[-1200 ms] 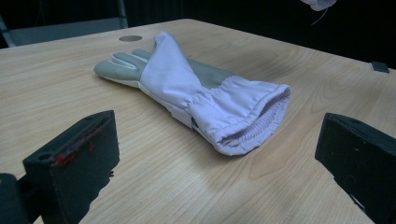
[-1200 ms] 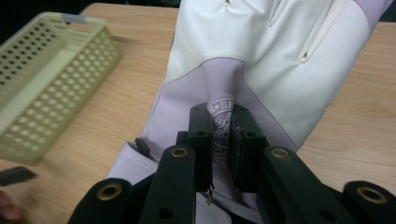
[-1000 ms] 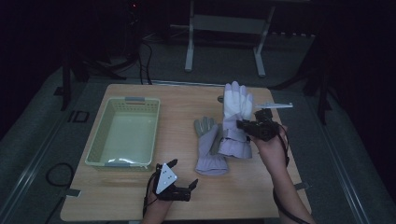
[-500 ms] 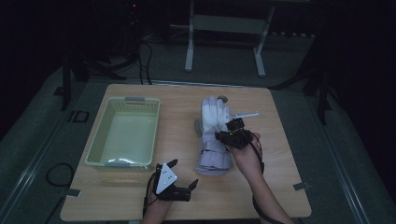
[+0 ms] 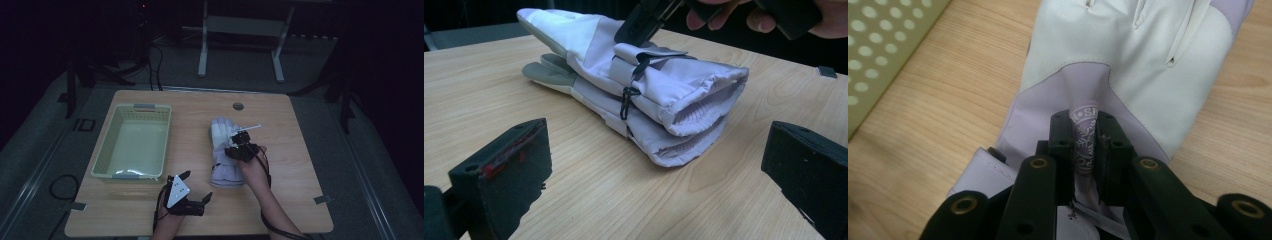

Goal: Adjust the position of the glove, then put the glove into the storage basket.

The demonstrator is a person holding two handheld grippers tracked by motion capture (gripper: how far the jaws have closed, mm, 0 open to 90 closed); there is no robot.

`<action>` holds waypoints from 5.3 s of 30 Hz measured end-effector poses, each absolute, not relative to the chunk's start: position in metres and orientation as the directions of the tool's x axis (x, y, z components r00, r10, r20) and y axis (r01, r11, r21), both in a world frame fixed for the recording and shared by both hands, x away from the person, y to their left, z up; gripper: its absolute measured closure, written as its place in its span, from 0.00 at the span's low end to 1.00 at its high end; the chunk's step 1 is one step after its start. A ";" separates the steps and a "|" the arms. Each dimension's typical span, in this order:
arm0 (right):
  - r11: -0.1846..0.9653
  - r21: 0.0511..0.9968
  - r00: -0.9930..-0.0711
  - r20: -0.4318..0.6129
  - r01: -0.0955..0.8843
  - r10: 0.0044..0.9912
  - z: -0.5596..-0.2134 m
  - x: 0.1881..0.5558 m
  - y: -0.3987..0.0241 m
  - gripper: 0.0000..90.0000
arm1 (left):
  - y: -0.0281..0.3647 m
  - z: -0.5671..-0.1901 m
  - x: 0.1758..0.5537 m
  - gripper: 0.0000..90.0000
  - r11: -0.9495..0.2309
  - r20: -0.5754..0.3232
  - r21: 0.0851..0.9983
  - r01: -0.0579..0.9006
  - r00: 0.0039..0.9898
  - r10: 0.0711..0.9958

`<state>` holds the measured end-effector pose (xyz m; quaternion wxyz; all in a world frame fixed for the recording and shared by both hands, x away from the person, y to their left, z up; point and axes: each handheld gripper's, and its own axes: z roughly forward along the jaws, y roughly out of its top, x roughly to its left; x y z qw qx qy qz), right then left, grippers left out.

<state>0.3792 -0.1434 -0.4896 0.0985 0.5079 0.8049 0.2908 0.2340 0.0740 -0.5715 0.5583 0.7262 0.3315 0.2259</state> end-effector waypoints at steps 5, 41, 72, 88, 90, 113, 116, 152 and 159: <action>0.334 0.558 -0.475 0.125 0.760 0.871 -0.493 0.381 -0.143 0.87 | 0.074 -0.571 0.234 0.00 -0.158 -0.042 0.960 0.230 0.678 0.733; 0.410 0.803 -0.668 -0.019 0.433 0.744 -0.477 0.357 -0.226 0.17 | 0.069 -0.549 0.254 0.00 -0.177 -0.135 0.914 0.365 0.686 0.715; 0.277 0.741 -0.597 0.202 0.612 0.776 -0.522 0.383 -0.209 0.29 | 0.037 -0.546 0.311 0.16 -0.169 -0.319 0.721 0.672 0.539 0.779; 0.162 0.602 -0.512 0.471 0.782 0.718 -0.555 0.390 -0.220 0.60 | 0.036 -0.565 0.325 0.38 -0.225 -0.428 0.642 0.733 0.587 0.687; 0.157 0.591 -0.509 0.495 0.792 0.704 -0.556 0.391 -0.221 0.67 | 0.036 -0.566 0.327 0.48 -0.226 -0.451 0.635 0.739 0.592 0.669; 0.209 0.688 -0.554 0.327 0.695 0.765 -0.511 0.370 -0.201 0.89 | 0.040 -0.526 0.320 0.81 -0.297 -0.372 0.673 0.678 0.657 0.656; 0.207 0.702 -0.560 0.320 0.682 0.764 -0.501 0.367 -0.199 0.89 | 0.043 -0.517 0.319 0.81 -0.309 -0.361 0.679 0.666 0.670 0.649; 0.223 0.772 -0.613 0.257 0.595 0.747 -0.439 0.368 -0.119 0.90 | 0.120 -0.452 0.324 0.81 -0.368 -0.277 0.691 0.623 0.697 0.661; 0.217 0.778 -0.626 0.271 0.590 0.732 -0.434 0.370 -0.093 0.90 | 0.145 -0.444 0.321 0.81 -0.370 -0.257 0.689 0.623 0.687 0.679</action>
